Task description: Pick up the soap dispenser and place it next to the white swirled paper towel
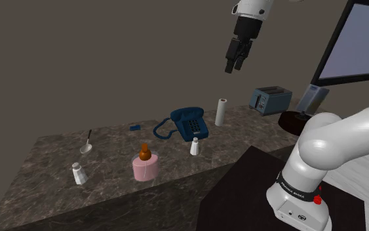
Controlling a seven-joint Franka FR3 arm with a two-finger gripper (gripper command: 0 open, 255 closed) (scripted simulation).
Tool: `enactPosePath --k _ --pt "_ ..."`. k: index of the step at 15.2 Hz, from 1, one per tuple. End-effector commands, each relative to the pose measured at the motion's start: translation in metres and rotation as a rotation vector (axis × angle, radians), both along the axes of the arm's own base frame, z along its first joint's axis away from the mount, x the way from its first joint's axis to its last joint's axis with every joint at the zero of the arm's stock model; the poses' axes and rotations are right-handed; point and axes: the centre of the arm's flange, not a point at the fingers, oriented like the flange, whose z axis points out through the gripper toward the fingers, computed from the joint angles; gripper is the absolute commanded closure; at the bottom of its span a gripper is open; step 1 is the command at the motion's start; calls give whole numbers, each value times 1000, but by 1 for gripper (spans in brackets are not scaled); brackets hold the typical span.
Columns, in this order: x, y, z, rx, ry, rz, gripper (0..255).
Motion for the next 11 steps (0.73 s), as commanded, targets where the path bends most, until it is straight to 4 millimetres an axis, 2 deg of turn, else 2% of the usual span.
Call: enactPosePath --k 1,11 --pt "0 0 0 0 0 0 0" --pt "76 75 -86 -31 34 -8 0"
